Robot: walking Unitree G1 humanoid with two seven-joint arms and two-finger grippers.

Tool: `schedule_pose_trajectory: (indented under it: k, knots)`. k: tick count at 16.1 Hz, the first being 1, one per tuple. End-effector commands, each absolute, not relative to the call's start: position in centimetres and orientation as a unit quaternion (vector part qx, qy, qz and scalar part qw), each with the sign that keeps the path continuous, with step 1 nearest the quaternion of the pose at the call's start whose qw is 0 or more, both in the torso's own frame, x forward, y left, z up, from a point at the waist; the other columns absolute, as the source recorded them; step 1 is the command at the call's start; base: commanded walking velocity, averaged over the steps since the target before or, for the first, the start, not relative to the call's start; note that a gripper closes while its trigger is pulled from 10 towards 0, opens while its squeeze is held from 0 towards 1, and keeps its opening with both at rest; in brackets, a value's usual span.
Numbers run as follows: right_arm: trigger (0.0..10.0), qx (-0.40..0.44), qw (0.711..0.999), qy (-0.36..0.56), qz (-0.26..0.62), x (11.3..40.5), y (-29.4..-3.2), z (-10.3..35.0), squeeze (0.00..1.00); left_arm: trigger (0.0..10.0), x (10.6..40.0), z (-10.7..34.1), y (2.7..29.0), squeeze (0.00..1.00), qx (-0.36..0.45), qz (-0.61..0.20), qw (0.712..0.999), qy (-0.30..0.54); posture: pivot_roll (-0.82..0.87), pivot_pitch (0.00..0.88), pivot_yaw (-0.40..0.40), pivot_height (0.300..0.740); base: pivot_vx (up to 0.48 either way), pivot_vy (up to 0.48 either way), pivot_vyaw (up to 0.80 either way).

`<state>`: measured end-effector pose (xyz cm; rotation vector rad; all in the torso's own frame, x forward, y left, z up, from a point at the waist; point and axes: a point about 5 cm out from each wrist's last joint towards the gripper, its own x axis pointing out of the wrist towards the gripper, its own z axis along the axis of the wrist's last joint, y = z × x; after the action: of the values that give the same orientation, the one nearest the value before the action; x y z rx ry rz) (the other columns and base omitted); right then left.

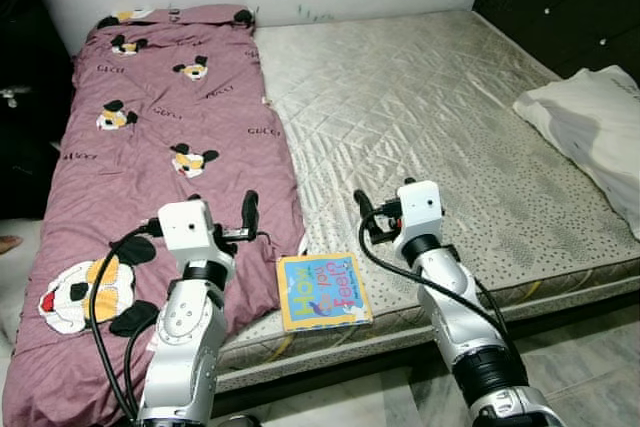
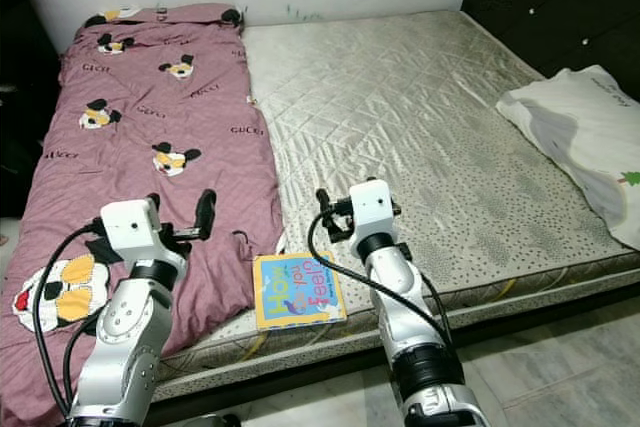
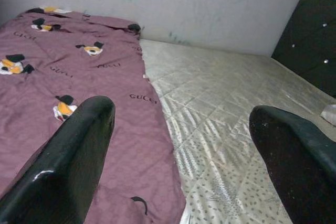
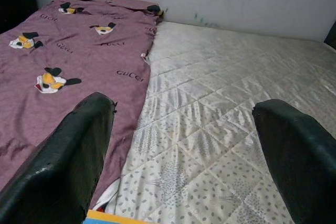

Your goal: Clean up the room

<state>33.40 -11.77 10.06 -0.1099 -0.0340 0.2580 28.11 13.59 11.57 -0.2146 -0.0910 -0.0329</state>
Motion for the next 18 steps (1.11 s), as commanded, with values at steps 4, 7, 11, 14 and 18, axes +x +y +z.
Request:
schedule_pose_trajectory:
  k: [4,7,11,14,18]
  knots:
    - [10.0,-0.055,0.991,-0.016,0.123,33.4,-12.0,10.0,0.0,10.0,27.9,11.4,13.4,0.0,-0.103,-0.017,0.994,-0.04,0.05,0.099,-0.025,0.74,0.0,0.0,-0.24]
    - [10.0,-0.049,0.989,-0.014,0.136,32.9,-12.4,10.1,0.0,10.0,27.3,11.2,14.7,0.0,-0.08,0.0,0.996,-0.037,0.05,0.097,-0.005,0.74,0.0,0.0,0.0]
    - [10.0,-0.03,0.991,-0.033,0.127,31.7,-14.7,11.5,0.0,10.0,25.8,10.7,18.6,0.0,-0.029,0.045,0.998,-0.031,0.03,0.102,0.037,0.74,0.0,0.0,0.0]
    - [10.0,-0.044,0.997,-0.026,0.06,31.3,-18.0,12.2,0.0,10.0,24.2,10.2,21.3,0.0,-0.01,0.089,0.996,-0.011,0.03,0.102,0.042,0.74,0.0,0.0,0.0]
    - [10.0,-0.026,0.999,-0.035,0.013,30.1,-19.6,12.2,0.0,10.0,20.8,9.8,21.5,0.0,-0.008,0.078,0.997,0.009,0.05,0.085,0.012,0.74,0.0,0.0,0.0]
